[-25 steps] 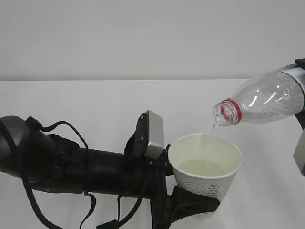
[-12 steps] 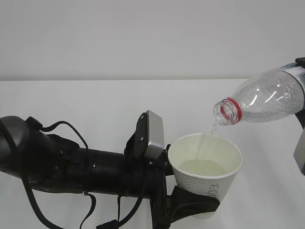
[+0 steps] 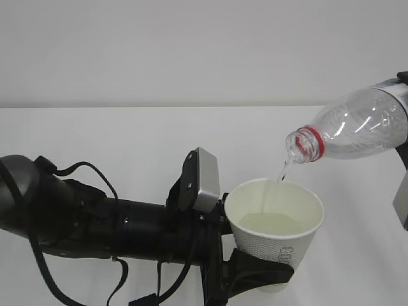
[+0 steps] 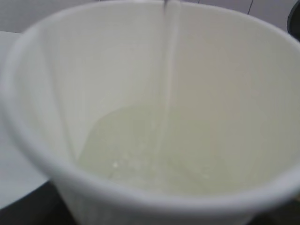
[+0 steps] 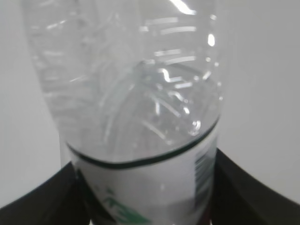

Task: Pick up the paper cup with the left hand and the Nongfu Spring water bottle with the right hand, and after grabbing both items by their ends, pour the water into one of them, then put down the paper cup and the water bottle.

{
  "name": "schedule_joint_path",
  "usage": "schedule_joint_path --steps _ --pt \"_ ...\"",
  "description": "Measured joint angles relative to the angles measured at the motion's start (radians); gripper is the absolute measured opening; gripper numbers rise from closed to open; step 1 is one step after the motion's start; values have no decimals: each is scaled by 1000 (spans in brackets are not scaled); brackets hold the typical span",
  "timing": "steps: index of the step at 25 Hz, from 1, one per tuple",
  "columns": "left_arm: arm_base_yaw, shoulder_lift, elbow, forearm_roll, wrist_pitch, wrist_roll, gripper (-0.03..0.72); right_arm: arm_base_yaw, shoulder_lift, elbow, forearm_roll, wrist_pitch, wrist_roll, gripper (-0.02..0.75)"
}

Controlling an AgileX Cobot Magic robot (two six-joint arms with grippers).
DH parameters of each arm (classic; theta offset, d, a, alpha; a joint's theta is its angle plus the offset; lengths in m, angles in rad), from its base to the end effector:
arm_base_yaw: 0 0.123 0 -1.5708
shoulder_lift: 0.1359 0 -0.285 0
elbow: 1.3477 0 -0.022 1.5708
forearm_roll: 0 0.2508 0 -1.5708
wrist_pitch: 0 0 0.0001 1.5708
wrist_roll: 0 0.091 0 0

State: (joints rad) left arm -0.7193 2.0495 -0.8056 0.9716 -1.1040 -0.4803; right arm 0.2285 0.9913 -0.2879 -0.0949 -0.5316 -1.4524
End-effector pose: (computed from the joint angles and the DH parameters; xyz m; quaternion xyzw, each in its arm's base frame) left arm 0.2145 -0.2770 0.1160 0.5128 0.5846 -0.4739 0.4132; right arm 0.1798 0.0463 0.2455 -0.5789 0.4562 -0.3964 0.5474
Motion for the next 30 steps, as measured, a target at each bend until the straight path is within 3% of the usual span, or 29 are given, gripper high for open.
schedule_joint_path --steps 30 --pt "0 0 0 0 1 0 524 0 0 0 0 0 -2 486"
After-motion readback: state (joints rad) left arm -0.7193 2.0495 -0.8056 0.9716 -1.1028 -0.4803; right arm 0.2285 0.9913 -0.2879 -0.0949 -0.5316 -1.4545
